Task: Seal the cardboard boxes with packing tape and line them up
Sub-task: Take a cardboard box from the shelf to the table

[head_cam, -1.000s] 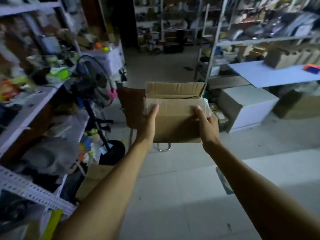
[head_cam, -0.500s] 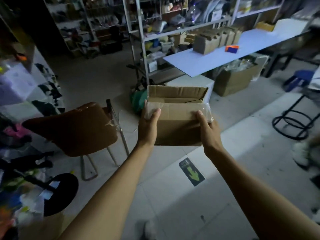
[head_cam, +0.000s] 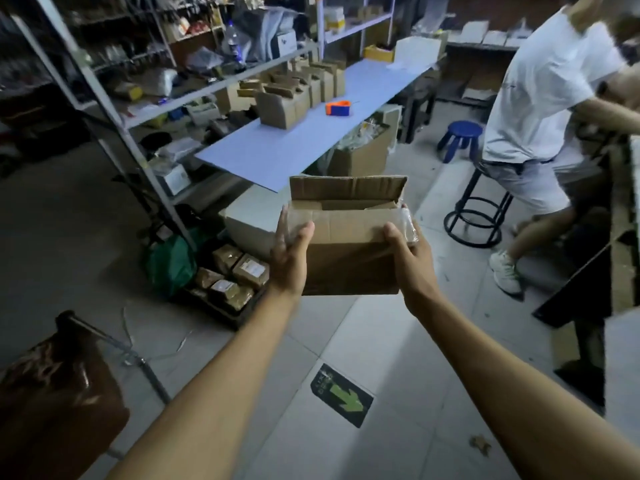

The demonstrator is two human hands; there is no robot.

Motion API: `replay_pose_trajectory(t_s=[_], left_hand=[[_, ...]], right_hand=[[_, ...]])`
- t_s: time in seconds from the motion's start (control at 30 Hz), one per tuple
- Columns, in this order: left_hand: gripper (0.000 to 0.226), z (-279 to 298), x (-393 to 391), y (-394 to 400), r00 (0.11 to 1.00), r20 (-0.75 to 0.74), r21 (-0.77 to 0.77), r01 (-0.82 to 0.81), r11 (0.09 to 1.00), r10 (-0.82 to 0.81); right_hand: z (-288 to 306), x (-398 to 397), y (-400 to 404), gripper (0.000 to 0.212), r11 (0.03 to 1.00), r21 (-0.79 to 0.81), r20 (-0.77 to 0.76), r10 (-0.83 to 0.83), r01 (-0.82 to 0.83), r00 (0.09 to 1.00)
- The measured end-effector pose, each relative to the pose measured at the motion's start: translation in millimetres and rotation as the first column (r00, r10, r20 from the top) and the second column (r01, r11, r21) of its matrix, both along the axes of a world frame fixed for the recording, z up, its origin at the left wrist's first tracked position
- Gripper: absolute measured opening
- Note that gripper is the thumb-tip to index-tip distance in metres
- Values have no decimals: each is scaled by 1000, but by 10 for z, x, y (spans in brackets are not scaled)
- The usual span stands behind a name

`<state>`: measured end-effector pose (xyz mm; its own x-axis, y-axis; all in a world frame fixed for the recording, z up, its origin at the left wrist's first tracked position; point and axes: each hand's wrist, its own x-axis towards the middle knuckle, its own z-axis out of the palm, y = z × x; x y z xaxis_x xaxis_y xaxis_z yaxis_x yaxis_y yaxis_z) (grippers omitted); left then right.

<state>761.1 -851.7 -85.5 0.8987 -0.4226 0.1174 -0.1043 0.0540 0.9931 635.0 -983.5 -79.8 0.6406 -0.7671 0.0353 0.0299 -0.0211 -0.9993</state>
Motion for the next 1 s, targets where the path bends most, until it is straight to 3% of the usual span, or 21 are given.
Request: replay_pose_trajectory(t_s=[0.27,0.5,0.7,1.0], left_hand=[[61,-88,819,-1669,986,24,15,164,986,-165],[60,-172,1524,-3148,991,-10,62,134,989,-134],[74,-220,2174,-4129,991,-60,67,126,990,-122],[80,-448,3422,-5686,993,-113,78,56,995,-47]], right_hand=[[-159,667,-1566,63,994,43,22,-99,98,995],[-245,1374,-3077,63,993,76,7,-93,92,996],[-274,2050,-4078,59,996,55,-9,-73,73,997],[-462,3344,-5510,60,983,92,-66,-151,157,986]])
